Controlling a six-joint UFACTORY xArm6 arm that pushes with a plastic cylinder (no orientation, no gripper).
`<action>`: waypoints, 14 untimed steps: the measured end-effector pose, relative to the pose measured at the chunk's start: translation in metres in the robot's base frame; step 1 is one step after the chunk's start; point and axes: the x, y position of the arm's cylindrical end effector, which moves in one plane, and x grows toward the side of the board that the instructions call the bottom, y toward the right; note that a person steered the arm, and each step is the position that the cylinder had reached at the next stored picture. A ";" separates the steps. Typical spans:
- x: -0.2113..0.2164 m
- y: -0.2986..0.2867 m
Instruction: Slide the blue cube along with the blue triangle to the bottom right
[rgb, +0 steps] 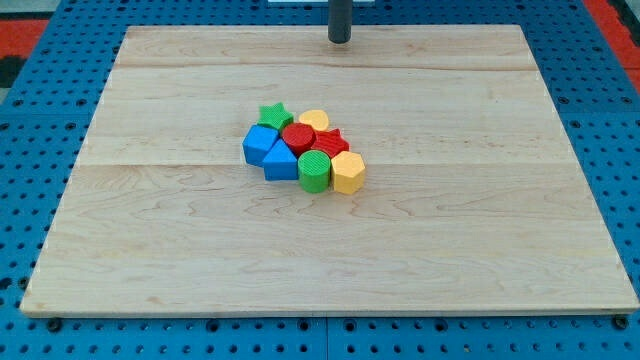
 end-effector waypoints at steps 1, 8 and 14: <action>0.000 0.000; 0.128 -0.122; 0.232 -0.100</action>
